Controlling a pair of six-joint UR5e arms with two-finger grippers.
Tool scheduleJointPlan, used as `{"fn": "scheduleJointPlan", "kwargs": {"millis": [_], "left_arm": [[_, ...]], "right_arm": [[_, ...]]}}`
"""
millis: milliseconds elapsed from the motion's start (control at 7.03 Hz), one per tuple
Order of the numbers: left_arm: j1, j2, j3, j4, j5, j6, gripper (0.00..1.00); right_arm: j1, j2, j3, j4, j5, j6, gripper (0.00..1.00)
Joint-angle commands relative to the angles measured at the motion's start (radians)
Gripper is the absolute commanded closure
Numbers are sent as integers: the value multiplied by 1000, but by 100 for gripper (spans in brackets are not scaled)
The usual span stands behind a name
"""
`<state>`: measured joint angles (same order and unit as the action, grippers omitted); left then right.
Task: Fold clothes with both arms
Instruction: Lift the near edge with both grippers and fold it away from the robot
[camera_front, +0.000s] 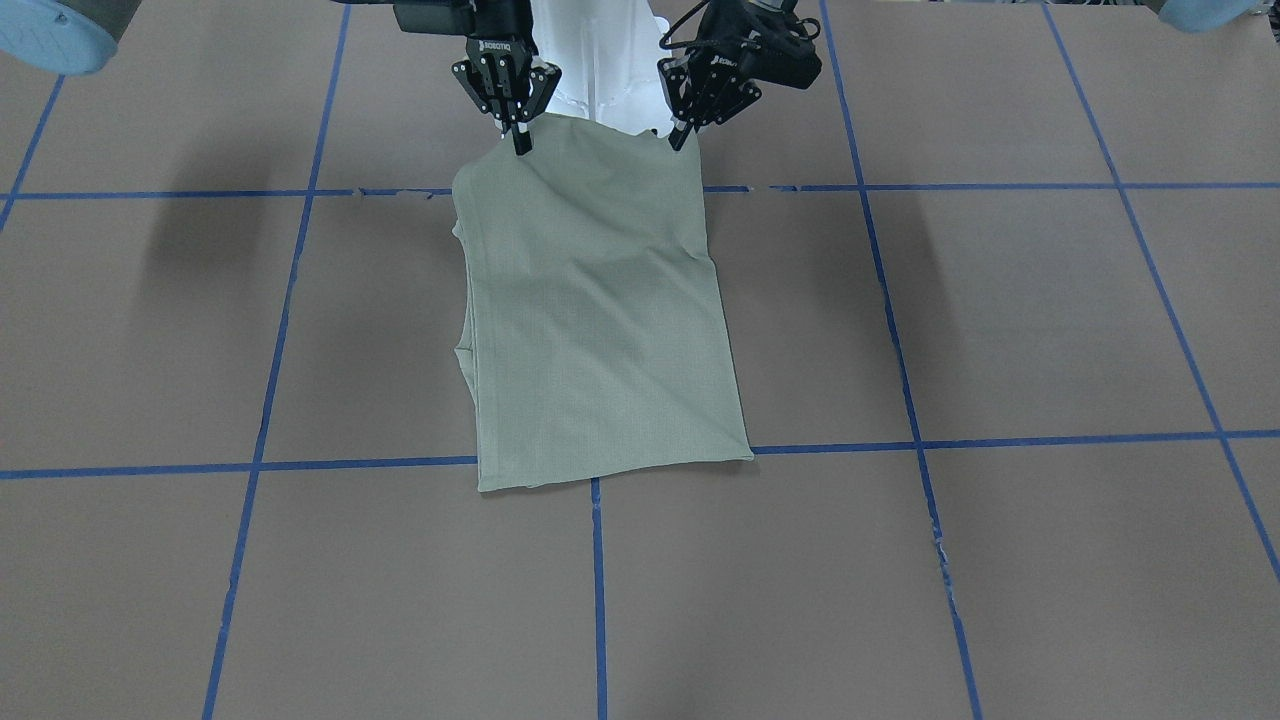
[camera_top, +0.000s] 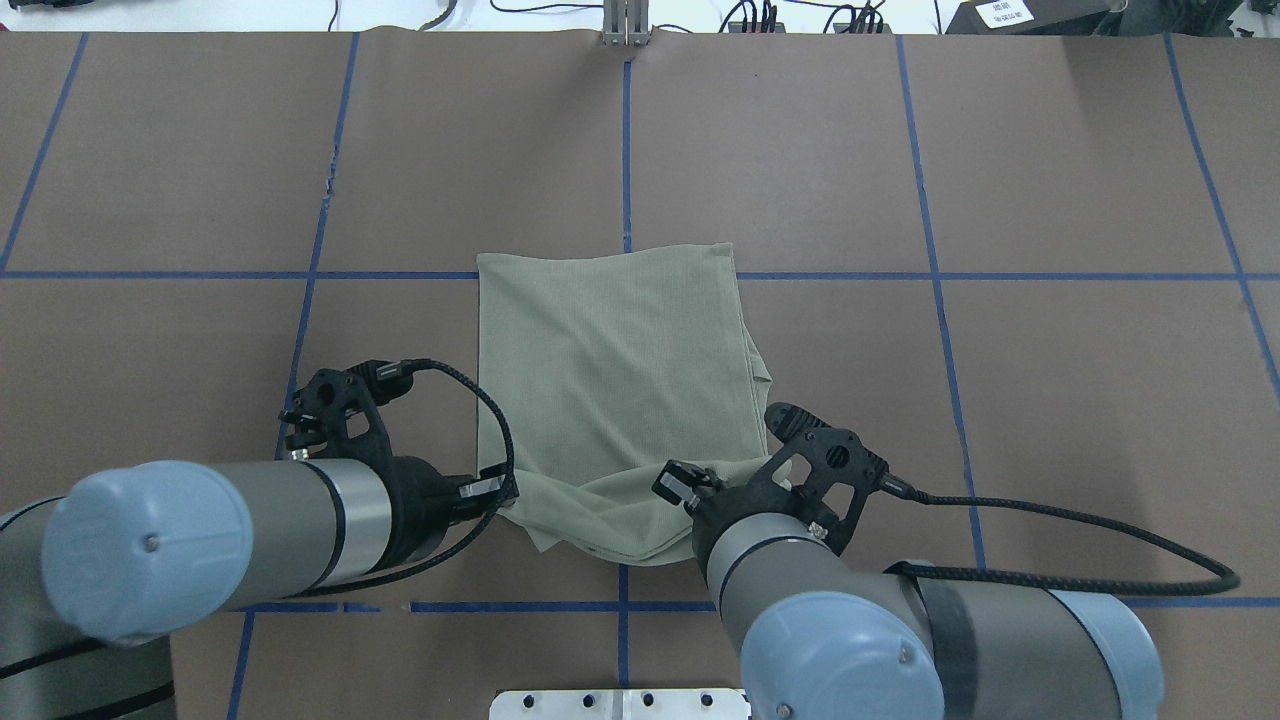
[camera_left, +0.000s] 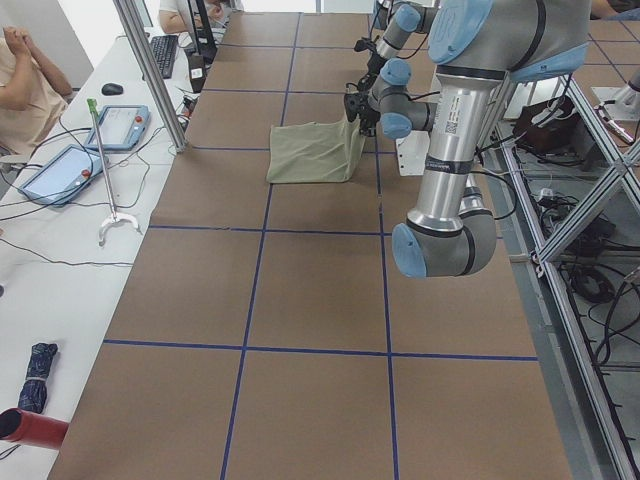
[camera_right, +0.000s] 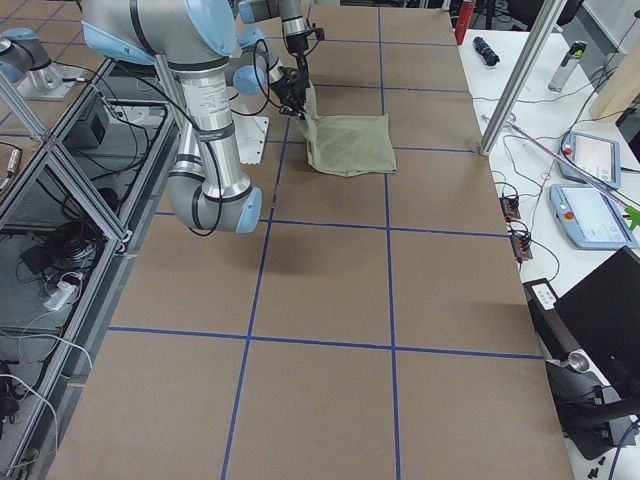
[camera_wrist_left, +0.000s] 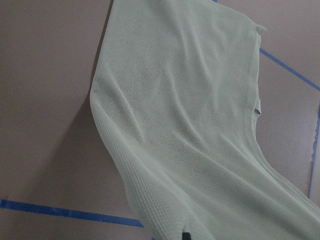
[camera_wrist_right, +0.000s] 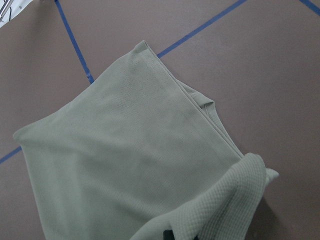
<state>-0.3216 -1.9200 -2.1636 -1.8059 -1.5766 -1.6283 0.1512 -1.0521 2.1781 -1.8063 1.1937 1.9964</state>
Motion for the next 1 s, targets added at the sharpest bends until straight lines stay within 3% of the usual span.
{"fn": "scheduleJointPlan", "kwargs": {"millis": [0,142,427,711,854], "left_arm": [[-150,-72,173,-15,-5,138,100],[-193,-105,258,-39,-3,162,100],[-249,-177,469,-165,-3,204,100],[-290,-214,580,-227,-3,243,100],[-298,-217,587,-227,-3,248,100]], "right_arm": [[152,38,-204,178,73,-83,100],[215,138,-371,229,122,-102,100],[273,204,-545,310,148,-139,100],[323,225,-604,354,190,-184,100],[338,237,-633,354,201,-189,100]]}}
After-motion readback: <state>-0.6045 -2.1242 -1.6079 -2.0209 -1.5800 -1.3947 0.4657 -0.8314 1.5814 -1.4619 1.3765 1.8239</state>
